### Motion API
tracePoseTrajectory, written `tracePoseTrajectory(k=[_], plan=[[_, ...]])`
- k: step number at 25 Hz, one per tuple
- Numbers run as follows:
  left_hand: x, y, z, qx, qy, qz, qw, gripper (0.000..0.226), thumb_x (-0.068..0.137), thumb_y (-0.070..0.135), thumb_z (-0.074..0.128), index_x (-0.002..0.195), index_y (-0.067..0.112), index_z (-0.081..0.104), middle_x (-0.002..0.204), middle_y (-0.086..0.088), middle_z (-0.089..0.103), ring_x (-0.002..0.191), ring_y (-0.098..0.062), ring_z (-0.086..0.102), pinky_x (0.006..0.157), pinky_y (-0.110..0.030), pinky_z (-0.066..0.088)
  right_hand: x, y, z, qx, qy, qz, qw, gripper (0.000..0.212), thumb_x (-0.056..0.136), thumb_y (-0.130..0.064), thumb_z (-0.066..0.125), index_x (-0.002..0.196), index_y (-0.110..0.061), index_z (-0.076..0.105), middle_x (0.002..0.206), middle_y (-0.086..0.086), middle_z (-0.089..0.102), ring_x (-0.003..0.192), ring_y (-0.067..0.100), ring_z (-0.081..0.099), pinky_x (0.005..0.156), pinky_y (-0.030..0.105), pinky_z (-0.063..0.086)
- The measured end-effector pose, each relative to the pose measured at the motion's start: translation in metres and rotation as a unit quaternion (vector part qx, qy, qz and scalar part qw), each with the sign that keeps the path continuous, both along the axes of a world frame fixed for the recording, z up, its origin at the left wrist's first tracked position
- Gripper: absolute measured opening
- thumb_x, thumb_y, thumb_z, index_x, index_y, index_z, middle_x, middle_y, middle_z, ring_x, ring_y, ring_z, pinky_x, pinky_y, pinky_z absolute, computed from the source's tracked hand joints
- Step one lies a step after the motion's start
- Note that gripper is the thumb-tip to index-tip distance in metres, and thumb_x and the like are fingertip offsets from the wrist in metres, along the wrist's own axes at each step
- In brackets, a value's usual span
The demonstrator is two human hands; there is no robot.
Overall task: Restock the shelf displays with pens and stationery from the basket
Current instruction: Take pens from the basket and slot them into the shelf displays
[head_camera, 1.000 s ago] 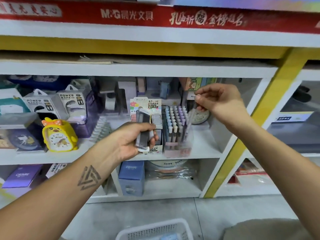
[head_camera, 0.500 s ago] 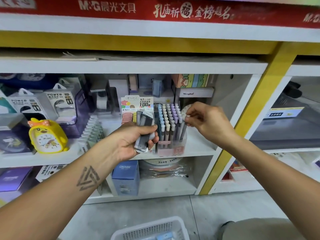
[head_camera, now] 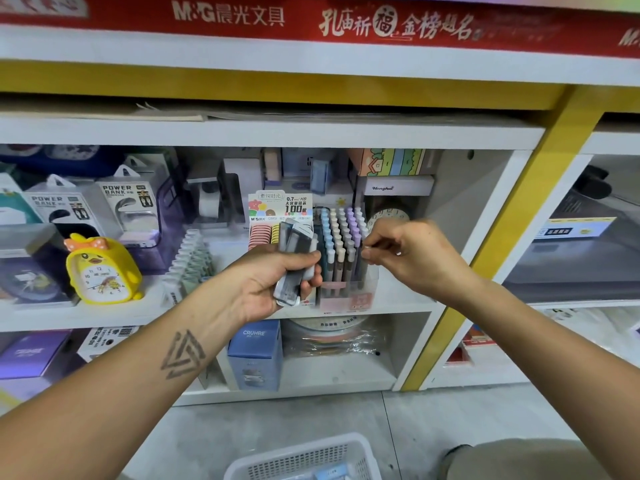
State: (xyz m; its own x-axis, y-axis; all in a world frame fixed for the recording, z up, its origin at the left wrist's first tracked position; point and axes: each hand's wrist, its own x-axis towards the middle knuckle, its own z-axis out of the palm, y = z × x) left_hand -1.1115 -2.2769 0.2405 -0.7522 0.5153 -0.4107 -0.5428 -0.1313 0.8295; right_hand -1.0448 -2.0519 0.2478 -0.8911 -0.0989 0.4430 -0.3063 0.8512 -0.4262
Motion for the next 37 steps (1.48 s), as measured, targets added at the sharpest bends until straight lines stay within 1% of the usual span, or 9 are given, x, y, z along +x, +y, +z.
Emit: tracePoseTrajectory(k=[3, 10, 12, 15, 18, 22, 25, 30, 37], plan=[[0.0, -0.001, 0.0, 0.001, -0.002, -0.001, 1.0, 0.017, 0.081, 0.0, 0.072, 0.097, 0.0, 0.065, 0.071, -0.015, 0.066, 0.058, -0.023, 0.066, 0.042, -0.022, 0.049, -0.003, 0.006, -0.005, -0.03, -0.025, -0.079, 0.996, 0.005, 0.09, -0.017, 0.074, 0.086, -0.015, 0.072, 0.08, -0.006, 0.072, 0.074, 0.002, 0.067, 0.069, 0.023, 0.056], [0.003, -0.006, 0.003, 0.026, -0.005, -0.036, 0.999, 0.026, 0.077, 0.002, 0.072, 0.102, -0.003, 0.066, 0.092, -0.023, 0.073, 0.071, -0.028, 0.073, 0.05, -0.024, 0.057, -0.009, -0.008, 0.011, 0.013, -0.013, -0.091, 0.996, 0.018, 0.096, -0.015, 0.063, 0.107, -0.015, 0.077, 0.098, -0.004, 0.069, 0.084, 0.011, 0.059, 0.069, 0.012, 0.038], [0.004, -0.01, 0.006, 0.045, -0.004, -0.056, 0.997, 0.026, 0.075, 0.004, 0.071, 0.101, 0.0, 0.07, 0.101, -0.025, 0.072, 0.075, -0.028, 0.074, 0.051, -0.022, 0.057, -0.011, -0.025, 0.02, -0.081, -0.029, -0.064, 0.994, 0.021, 0.095, -0.019, 0.065, 0.114, -0.018, 0.074, 0.098, -0.002, 0.073, 0.081, 0.012, 0.063, 0.069, 0.012, 0.047], [0.006, -0.014, 0.009, 0.051, 0.03, -0.059, 0.996, 0.023, 0.08, 0.004, 0.07, 0.102, 0.003, 0.073, 0.101, -0.022, 0.073, 0.071, -0.023, 0.072, 0.049, -0.019, 0.052, -0.014, -0.05, 0.027, -0.231, -0.166, 0.002, 0.959, 0.028, 0.093, -0.025, 0.071, 0.119, -0.016, 0.069, 0.094, 0.006, 0.076, 0.086, 0.024, 0.071, 0.077, 0.028, 0.057], [0.004, -0.02, 0.009, 0.028, 0.081, -0.043, 0.995, 0.03, 0.078, 0.004, 0.074, 0.107, 0.001, 0.071, 0.101, -0.022, 0.072, 0.072, -0.025, 0.072, 0.048, -0.02, 0.051, -0.022, -0.061, 0.026, -0.323, -0.205, 0.033, 0.923, 0.026, 0.089, -0.009, 0.074, 0.114, -0.004, 0.066, 0.086, 0.019, 0.073, 0.074, 0.033, 0.07, 0.076, 0.038, 0.057], [-0.005, -0.036, 0.009, 0.043, 0.033, -0.019, 0.998, 0.039, 0.076, 0.0, 0.073, 0.112, -0.009, 0.064, 0.106, -0.03, 0.07, 0.092, -0.037, 0.072, 0.052, -0.023, 0.057, -0.031, -0.064, 0.028, -0.442, -0.197, 0.044, 0.874, 0.024, 0.086, 0.016, 0.065, 0.108, 0.005, 0.063, 0.084, 0.02, 0.07, 0.07, 0.024, 0.074, 0.063, 0.023, 0.058], [-0.01, -0.045, 0.008, 0.02, 0.033, 0.0, 0.999, 0.045, 0.069, -0.001, 0.074, 0.112, -0.01, 0.064, 0.101, -0.028, 0.071, 0.084, -0.033, 0.074, 0.048, -0.022, 0.054, -0.039, -0.067, 0.027, -0.441, -0.21, 0.058, 0.87, 0.023, 0.086, 0.016, 0.065, 0.106, 0.004, 0.064, 0.094, 0.026, 0.07, 0.078, 0.03, 0.076, 0.066, 0.024, 0.06], [-0.02, -0.061, 0.01, -0.012, 0.036, 0.039, 0.999, 0.029, 0.084, -0.001, 0.069, 0.112, -0.006, 0.064, 0.088, -0.022, 0.074, 0.053, -0.015, 0.064, 0.039, -0.017, 0.045, -0.056, -0.081, 0.028, -0.361, -0.207, 0.097, 0.904, 0.029, 0.081, 0.01, 0.074, 0.106, -0.006, 0.071, 0.101, 0.01, 0.076, 0.095, 0.03, 0.074, 0.088, 0.035, 0.059], [-0.036, -0.095, 0.016, 0.024, -0.015, 0.092, 0.995, 0.011, 0.091, -0.002, 0.059, 0.1, -0.008, 0.062, 0.075, -0.02, 0.07, 0.049, -0.012, 0.058, 0.038, -0.014, 0.042, -0.081, -0.108, 0.025, -0.33, -0.2, 0.108, 0.916, 0.03, 0.08, 0.008, 0.076, 0.102, -0.012, 0.074, 0.098, 0.002, 0.078, 0.093, 0.019, 0.075, 0.084, 0.028, 0.058]])
